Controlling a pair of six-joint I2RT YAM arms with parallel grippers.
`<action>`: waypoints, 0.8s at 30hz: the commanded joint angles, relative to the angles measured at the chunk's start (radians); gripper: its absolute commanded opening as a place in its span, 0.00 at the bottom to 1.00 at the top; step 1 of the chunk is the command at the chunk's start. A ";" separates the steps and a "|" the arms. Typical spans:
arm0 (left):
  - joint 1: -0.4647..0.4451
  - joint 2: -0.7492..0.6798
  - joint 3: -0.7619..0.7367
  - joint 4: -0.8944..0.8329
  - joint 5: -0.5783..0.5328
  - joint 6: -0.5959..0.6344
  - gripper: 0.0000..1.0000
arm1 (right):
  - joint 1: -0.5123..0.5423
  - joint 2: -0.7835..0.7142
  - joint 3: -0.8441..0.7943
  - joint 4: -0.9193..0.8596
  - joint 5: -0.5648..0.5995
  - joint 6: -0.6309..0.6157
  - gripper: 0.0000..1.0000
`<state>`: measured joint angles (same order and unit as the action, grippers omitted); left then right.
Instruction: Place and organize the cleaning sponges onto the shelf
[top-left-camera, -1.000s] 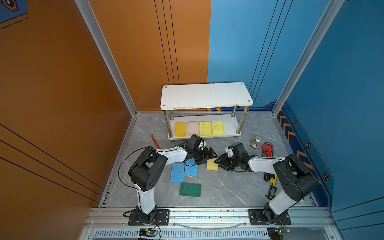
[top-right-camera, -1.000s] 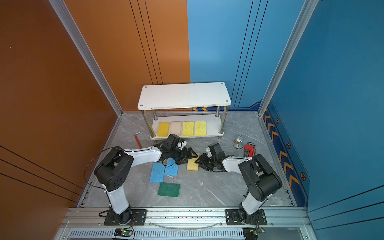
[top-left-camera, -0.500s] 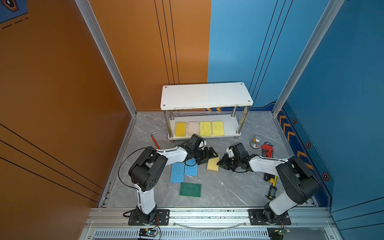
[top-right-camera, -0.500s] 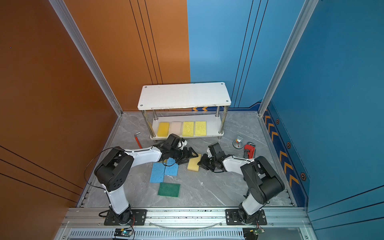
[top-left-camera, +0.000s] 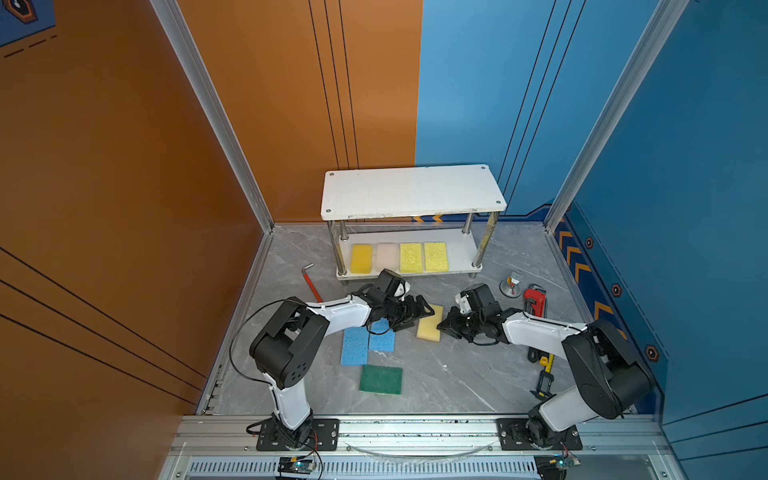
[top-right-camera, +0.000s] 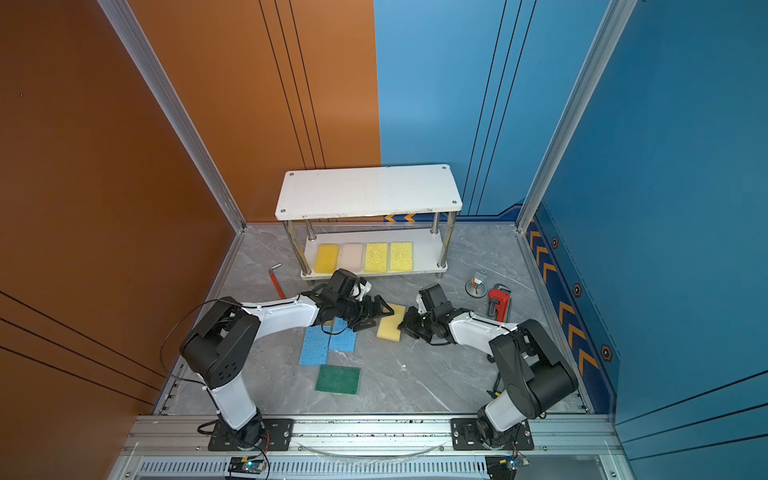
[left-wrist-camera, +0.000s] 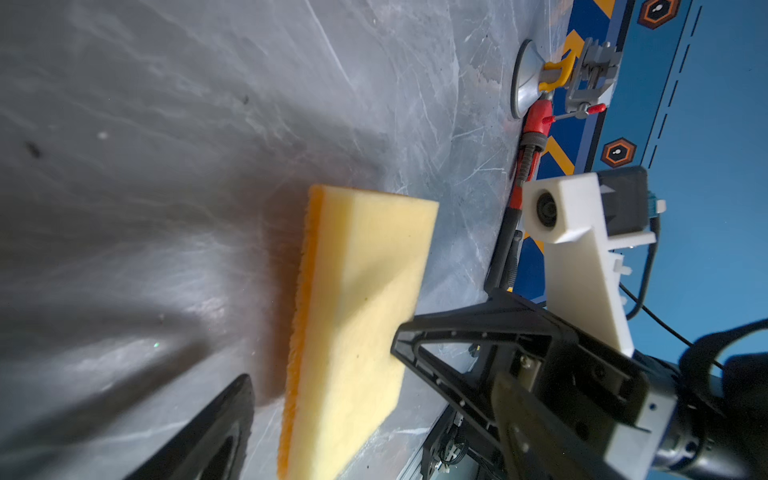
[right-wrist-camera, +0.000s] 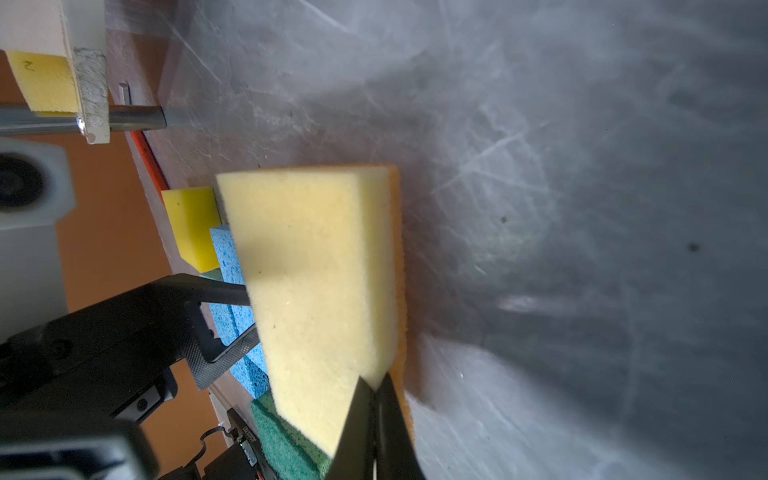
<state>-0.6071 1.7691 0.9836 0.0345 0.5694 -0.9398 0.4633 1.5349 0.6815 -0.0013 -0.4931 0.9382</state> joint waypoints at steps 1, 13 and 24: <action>0.028 -0.075 -0.025 -0.043 -0.019 0.020 0.91 | -0.024 -0.050 -0.018 -0.047 0.013 -0.035 0.04; 0.081 -0.327 -0.111 -0.277 -0.108 0.113 0.92 | -0.136 -0.183 -0.124 -0.123 -0.018 -0.086 0.03; 0.158 -0.652 -0.329 -0.426 -0.176 0.093 0.92 | -0.176 -0.232 -0.124 -0.212 -0.013 -0.147 0.03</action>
<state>-0.4667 1.1591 0.7055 -0.3168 0.4198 -0.8349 0.2932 1.3170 0.5575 -0.1577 -0.4969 0.8288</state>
